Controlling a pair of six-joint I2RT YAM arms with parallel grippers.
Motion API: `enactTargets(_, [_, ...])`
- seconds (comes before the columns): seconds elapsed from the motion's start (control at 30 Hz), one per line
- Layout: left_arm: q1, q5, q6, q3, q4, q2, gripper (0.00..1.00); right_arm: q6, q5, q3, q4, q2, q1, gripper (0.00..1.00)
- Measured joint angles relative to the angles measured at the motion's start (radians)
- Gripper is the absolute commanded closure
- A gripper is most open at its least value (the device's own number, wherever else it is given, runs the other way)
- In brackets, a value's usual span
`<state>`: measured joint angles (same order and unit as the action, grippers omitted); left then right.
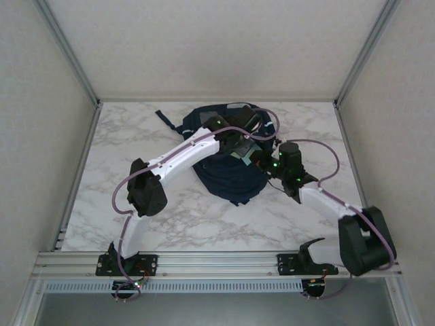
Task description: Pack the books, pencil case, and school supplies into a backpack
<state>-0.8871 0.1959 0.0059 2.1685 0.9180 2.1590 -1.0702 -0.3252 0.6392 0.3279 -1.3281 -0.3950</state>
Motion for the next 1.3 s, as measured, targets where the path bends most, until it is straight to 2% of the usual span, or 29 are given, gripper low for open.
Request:
enactTargets(0.2, [0.012, -0.001, -0.039, 0.005, 0.0, 0.0, 1.0, -0.072, 0.037, 0.083, 0.142, -0.171, -0.03, 0.99])
enactTargets(0.4, [0.018, -0.009, -0.076, 0.006, 0.0, 0.0, 1.0, -0.142, 0.057, 0.152, 0.145, -0.28, -0.035, 0.61])
enactTargets(0.47, [0.021, -0.016, -0.086, 0.006, 0.0, 0.0, 1.0, -0.146, 0.075, 0.161, 0.088, -0.278, -0.035, 0.5])
enactTargets(0.63, [0.025, -0.042, -0.105, 0.011, -0.001, 0.0, 1.0, -0.111, 0.144, 0.184, -0.135, -0.186, -0.038, 0.33])
enactTargets(0.77, [0.032, -0.061, -0.116, 0.014, 0.0, 0.0, 1.0, -0.037, 0.238, 0.223, -0.377, -0.06, -0.036, 0.27])
enactTargets(0.93, [0.038, -0.084, -0.131, 0.014, -0.001, 0.0, 0.99, 0.067, 0.31, 0.262, -0.578, 0.056, -0.019, 0.27])
enactTargets(1.0, [0.04, -0.089, -0.14, 0.014, -0.001, 0.0, 0.86, 0.111, 0.326, 0.265, -0.627, 0.08, -0.015, 0.27])
enactTargets(1.07, [0.045, -0.102, -0.151, 0.014, -0.001, 0.0, 0.58, 0.165, 0.333, 0.265, -0.685, 0.098, -0.015, 0.27])
enactTargets(1.13, [0.055, -0.124, -0.186, 0.008, -0.006, -0.001, 0.39, 0.217, 0.333, 0.266, -0.734, 0.108, -0.015, 0.27])
enactTargets(1.2, [0.081, -0.161, -0.22, -0.048, -0.047, -0.027, 0.3, 0.267, 0.328, 0.267, -0.78, 0.116, -0.016, 0.27])
enactTargets(1.3, [0.151, -0.221, -0.286, -0.19, -0.116, -0.095, 0.26, 0.323, 0.304, 0.269, -0.823, 0.118, -0.033, 0.27])
